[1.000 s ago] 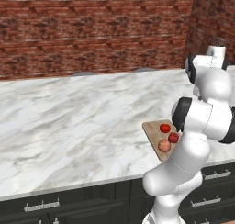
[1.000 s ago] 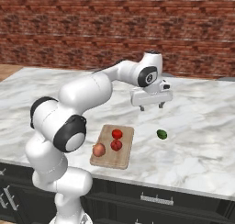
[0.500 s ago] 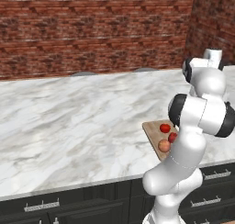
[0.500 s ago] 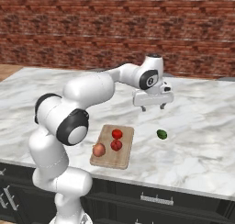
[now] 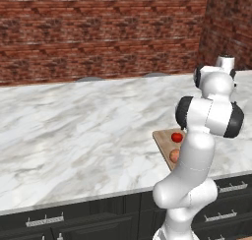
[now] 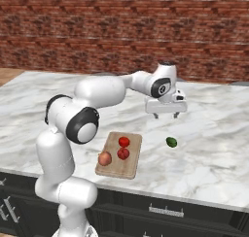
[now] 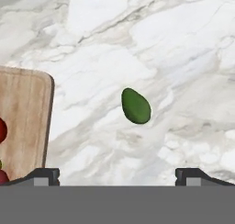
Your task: Place the avocado, onion, tomato, and bell pepper on the cutting board.
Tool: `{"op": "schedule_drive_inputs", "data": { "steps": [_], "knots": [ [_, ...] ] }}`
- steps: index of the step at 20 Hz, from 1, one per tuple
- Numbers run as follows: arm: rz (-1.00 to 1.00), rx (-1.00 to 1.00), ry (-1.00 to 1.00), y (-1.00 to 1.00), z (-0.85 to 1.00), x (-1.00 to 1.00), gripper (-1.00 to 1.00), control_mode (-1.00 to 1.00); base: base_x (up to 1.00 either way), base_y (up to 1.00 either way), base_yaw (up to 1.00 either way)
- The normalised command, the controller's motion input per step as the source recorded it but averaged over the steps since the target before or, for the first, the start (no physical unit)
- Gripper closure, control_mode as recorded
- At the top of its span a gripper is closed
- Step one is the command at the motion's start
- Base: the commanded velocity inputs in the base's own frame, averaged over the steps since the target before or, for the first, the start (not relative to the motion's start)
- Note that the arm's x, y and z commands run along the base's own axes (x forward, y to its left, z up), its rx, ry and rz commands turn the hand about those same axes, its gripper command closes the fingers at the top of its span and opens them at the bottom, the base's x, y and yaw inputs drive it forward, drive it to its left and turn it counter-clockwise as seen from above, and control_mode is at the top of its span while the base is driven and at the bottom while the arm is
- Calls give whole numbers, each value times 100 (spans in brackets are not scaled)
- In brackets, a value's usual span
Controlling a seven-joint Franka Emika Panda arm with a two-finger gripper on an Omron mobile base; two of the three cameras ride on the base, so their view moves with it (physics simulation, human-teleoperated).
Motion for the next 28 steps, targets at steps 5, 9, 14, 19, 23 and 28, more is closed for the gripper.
{"op": "schedule_drive_inputs", "data": {
  "steps": [5, 9, 14, 19, 23, 28],
  "knots": [
    [-11, 2, 0, -16, -32, 15, -100, -100, 0, 0, 0],
    [-10, 1, 0, -7, -34, 13, -100, -100, 0, 0, 0],
    [-9, 0, 0, 0, -26, 7, -100, -100, 0, 0, 0],
    [-9, 0, 0, 0, -25, 8, -100, -100, 0, 0, 0],
    [-9, 0, 0, 0, -28, 10, -100, -100, 0, 0, 0],
    [-9, 0, 0, -1, -32, 12, -100, -100, 0, 0, 0]
  ]
}}
